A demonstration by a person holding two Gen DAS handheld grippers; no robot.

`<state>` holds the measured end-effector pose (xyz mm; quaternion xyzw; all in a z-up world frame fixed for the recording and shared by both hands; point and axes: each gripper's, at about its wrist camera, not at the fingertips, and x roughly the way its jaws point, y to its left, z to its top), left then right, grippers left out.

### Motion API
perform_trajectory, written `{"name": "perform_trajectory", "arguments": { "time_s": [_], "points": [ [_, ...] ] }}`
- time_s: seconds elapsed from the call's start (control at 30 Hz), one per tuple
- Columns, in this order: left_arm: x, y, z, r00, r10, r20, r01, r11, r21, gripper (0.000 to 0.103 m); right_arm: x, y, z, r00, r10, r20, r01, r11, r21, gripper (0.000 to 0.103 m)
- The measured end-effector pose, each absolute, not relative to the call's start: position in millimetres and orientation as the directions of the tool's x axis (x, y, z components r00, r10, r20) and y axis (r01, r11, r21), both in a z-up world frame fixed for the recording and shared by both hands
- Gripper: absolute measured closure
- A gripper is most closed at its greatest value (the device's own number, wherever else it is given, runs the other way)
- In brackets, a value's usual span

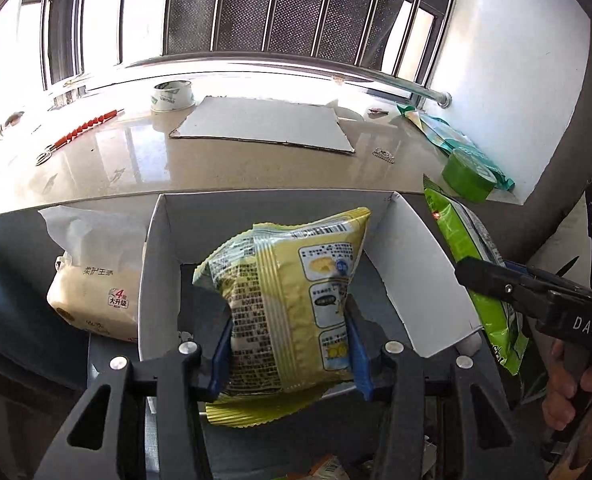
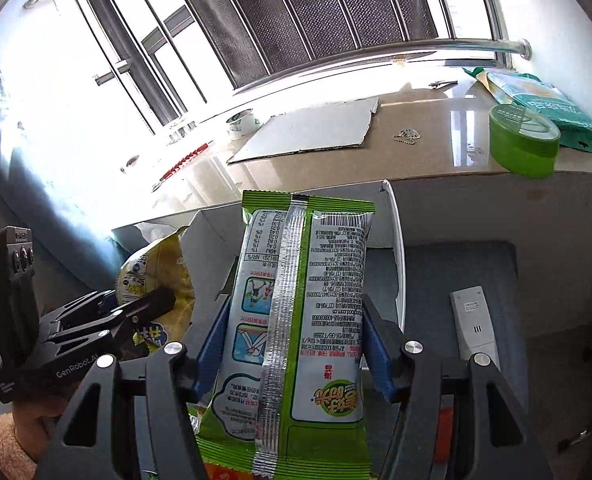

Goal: Organize snacks
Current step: 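Carry both held bags into the white box and open both tools, then grasp the cream rice-cracker bag with the right tool while the left tool grasps a cream snack bag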

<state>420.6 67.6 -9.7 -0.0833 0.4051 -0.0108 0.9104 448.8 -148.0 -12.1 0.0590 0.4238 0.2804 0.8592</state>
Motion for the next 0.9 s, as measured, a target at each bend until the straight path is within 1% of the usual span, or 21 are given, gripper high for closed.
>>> {"name": "perform_trajectory", "arguments": {
  "time_s": [0.03,0.07,0.1,0.13,0.17,0.33,0.43,0.5,0.6,0.7,0.9],
  "points": [
    [425,71,-11,0.673,-0.064,-0.737,-0.064,0.988,-0.144,0.046,459,-143,-14,0.486,0.519,-0.704,-0.424,0.844,0.329,0.036],
    [428,74,-13,0.665,-0.031,-0.746,-0.082,0.990,-0.115,0.040,468,-138,-17,0.473,0.525,-0.707,-0.424,0.840,0.340,0.033],
    [430,76,-15,0.654,-0.007,-0.756,-0.096,0.991,-0.091,0.017,475,-135,-18,0.461,0.536,-0.707,-0.421,0.834,0.357,0.030],
    [430,79,-17,0.644,0.003,-0.765,-0.101,0.992,-0.081,0.001,479,-132,-19,0.458,0.539,-0.706,-0.413,0.833,0.368,0.014],
    [426,80,-16,0.657,0.008,-0.754,-0.098,0.992,-0.075,0.000,481,-132,-19,0.466,0.542,-0.699,-0.403,0.834,0.378,0.000],
    [395,84,-1,0.741,0.030,-0.670,-0.079,0.996,-0.043,0.000,468,-139,-8,0.541,0.529,-0.654,-0.382,0.847,0.370,0.000],
    [364,82,16,0.797,-0.025,-0.603,-0.033,0.996,-0.085,0.000,451,-148,4,0.550,0.562,-0.618,-0.409,0.826,0.387,0.000],
    [336,75,28,0.833,-0.049,-0.552,0.003,0.997,-0.083,0.000,431,-156,14,0.565,0.566,-0.600,-0.428,0.823,0.373,0.000],
    [288,60,37,0.829,-0.079,-0.553,0.047,0.996,-0.072,0.000,386,-172,27,0.565,0.595,-0.572,-0.479,0.801,0.359,0.000],
    [233,44,35,0.839,-0.123,-0.530,0.100,0.992,-0.072,0.000,331,-198,31,0.578,0.622,-0.528,-0.513,0.781,0.358,0.000],
    [136,20,3,0.841,-0.181,-0.510,0.140,0.983,-0.118,0.000,225,-241,5,0.591,0.637,-0.494,-0.531,0.769,0.356,0.000]
  ]
}}
